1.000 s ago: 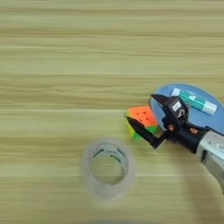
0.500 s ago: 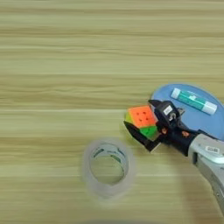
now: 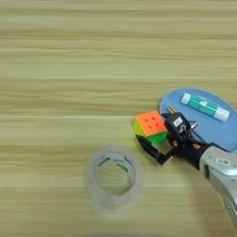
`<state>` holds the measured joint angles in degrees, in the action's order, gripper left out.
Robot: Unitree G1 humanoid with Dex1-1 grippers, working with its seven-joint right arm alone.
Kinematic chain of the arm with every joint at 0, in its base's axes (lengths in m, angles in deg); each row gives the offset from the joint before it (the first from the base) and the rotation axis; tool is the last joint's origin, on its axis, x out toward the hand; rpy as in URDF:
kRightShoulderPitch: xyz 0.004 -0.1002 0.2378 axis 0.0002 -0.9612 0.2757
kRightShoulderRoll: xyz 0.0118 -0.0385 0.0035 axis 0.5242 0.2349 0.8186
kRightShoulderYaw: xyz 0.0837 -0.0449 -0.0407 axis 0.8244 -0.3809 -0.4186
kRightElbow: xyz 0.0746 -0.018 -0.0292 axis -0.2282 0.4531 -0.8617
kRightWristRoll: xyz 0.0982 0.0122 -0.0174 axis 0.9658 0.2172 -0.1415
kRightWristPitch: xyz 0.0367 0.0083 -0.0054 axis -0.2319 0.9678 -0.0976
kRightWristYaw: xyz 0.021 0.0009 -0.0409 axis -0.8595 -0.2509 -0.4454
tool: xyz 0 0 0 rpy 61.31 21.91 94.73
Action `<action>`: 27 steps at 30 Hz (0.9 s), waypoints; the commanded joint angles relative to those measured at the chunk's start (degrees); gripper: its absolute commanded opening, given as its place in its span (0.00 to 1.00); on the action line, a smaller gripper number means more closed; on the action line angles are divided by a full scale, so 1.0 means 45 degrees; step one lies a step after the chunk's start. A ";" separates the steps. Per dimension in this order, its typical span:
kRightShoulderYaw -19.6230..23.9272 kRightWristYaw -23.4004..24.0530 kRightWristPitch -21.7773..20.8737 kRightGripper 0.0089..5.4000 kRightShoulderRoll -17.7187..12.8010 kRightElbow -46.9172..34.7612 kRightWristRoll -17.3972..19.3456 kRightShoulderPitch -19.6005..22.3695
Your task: Move the objects on the table
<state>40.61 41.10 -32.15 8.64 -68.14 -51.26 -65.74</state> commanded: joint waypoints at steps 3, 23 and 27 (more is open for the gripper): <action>0.0009 -0.0055 -0.0583 1.00 -0.0251 -0.0462 -0.0026 0.0229; -0.0183 -0.0726 -0.1704 1.00 -0.0305 -0.0630 0.0016 -0.0061; -0.0101 -0.0679 -0.1738 1.00 -0.0261 -0.0511 0.0019 -0.0023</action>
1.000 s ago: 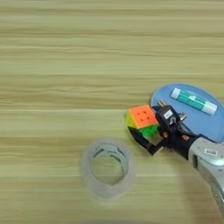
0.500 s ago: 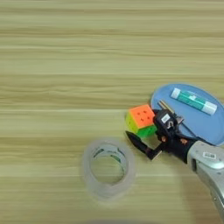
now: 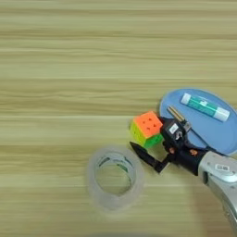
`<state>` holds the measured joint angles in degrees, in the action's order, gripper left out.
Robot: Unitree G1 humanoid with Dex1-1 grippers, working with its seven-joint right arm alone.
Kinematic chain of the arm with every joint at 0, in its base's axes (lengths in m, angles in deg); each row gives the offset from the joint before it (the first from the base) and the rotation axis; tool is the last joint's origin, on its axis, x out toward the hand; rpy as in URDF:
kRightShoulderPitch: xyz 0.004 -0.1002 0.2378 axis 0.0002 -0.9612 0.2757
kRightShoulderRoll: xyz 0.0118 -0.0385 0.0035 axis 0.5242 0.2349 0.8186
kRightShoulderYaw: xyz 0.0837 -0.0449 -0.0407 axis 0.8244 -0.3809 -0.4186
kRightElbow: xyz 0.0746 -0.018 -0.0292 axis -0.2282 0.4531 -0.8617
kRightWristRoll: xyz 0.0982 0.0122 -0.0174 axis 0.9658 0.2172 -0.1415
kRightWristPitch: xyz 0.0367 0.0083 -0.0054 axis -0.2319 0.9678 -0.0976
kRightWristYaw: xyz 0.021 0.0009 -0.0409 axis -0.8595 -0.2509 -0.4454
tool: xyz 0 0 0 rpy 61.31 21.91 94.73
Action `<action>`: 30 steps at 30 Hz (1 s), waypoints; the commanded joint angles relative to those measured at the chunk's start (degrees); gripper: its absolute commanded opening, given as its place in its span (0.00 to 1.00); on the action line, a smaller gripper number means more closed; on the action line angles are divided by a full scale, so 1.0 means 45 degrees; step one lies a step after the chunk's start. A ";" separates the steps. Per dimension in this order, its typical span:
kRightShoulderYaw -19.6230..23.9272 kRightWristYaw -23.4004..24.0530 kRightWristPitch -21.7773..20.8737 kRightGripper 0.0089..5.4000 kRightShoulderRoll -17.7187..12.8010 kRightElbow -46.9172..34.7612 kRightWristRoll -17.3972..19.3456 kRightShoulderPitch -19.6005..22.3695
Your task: Move the objects on the table
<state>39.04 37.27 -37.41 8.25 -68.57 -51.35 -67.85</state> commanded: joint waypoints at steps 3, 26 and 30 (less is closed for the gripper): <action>0.0284 0.0209 -0.0541 1.00 -0.0120 -0.0396 0.0091 0.0466; 0.0555 0.0433 -0.0528 0.62 0.0122 0.0140 0.0095 0.0726; 0.0572 0.0447 -0.0568 0.62 0.0133 0.0183 0.0095 0.0743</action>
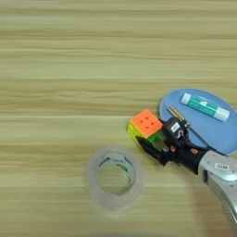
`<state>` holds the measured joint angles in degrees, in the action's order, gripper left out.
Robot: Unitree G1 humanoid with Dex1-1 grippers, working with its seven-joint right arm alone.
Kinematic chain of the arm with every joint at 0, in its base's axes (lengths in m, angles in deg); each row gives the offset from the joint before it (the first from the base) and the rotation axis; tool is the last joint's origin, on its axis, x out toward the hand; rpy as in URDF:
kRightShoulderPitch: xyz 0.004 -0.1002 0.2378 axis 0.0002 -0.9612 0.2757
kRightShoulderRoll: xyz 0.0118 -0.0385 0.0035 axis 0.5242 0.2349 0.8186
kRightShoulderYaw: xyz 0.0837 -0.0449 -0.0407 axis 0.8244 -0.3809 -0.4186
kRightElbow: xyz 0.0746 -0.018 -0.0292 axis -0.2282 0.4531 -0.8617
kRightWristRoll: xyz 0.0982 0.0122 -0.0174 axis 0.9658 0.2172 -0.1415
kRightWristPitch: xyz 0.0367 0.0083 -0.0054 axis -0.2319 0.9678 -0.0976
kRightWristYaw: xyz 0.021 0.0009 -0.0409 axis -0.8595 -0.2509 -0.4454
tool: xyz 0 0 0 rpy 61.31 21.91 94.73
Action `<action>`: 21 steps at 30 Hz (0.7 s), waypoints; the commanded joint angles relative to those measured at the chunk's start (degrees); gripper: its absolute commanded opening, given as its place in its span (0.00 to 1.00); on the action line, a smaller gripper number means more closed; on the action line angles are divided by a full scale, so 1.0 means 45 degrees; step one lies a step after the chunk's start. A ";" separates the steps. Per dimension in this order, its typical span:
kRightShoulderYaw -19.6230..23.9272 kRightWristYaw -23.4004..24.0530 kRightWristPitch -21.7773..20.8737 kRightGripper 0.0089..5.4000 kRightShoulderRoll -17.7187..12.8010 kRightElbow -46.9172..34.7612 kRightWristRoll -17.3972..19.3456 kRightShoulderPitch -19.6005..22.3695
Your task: Move the objects on the table
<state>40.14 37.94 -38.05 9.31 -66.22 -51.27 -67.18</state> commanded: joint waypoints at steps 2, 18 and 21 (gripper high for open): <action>0.0334 0.0307 -0.0449 0.62 -0.0098 -0.0319 0.0083 0.0611; 0.2759 0.0602 -0.0962 0.62 -0.0322 0.0184 0.1150 0.2778; 0.3361 0.0614 -0.0855 0.62 -0.0569 0.0407 0.1420 0.3310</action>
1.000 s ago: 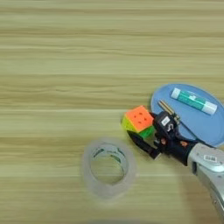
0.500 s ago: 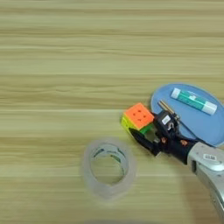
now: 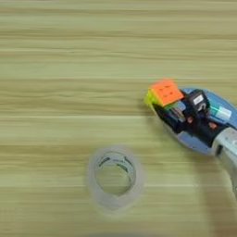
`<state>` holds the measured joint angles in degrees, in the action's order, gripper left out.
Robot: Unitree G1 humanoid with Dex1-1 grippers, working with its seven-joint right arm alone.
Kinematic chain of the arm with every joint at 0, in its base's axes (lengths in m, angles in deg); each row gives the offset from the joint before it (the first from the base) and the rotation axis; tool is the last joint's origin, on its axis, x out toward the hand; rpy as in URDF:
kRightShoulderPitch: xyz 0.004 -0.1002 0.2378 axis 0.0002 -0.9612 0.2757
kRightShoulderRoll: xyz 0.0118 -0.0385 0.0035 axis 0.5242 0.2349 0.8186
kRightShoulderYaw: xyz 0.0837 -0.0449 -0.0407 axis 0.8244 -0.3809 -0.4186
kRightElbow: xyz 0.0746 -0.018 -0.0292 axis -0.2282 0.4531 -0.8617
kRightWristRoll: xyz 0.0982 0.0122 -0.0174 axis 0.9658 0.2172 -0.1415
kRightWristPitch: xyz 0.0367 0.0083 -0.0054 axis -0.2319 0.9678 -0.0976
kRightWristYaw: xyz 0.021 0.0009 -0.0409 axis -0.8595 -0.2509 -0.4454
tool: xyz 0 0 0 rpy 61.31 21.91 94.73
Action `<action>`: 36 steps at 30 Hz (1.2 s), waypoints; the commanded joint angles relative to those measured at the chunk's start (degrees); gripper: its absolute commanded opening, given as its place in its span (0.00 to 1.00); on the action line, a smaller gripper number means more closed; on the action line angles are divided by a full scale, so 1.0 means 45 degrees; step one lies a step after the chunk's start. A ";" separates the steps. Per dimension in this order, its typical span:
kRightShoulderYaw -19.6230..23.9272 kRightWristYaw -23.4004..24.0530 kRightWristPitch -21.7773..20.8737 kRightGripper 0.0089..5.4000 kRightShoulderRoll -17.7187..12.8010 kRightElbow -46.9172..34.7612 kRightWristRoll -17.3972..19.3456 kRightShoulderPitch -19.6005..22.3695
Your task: Move the objects on the table
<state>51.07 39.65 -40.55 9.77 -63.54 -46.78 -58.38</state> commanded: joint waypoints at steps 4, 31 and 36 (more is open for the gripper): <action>0.1567 0.0241 -0.0312 0.62 -0.1092 0.0177 0.0603 0.1896; 0.3639 -0.2722 0.1038 0.62 -0.4379 0.2230 0.1890 0.1569; 0.3547 -0.3435 0.1036 0.62 -0.4742 0.2421 0.1874 0.1252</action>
<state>65.72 24.31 -34.46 -7.41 -50.93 -38.82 -54.74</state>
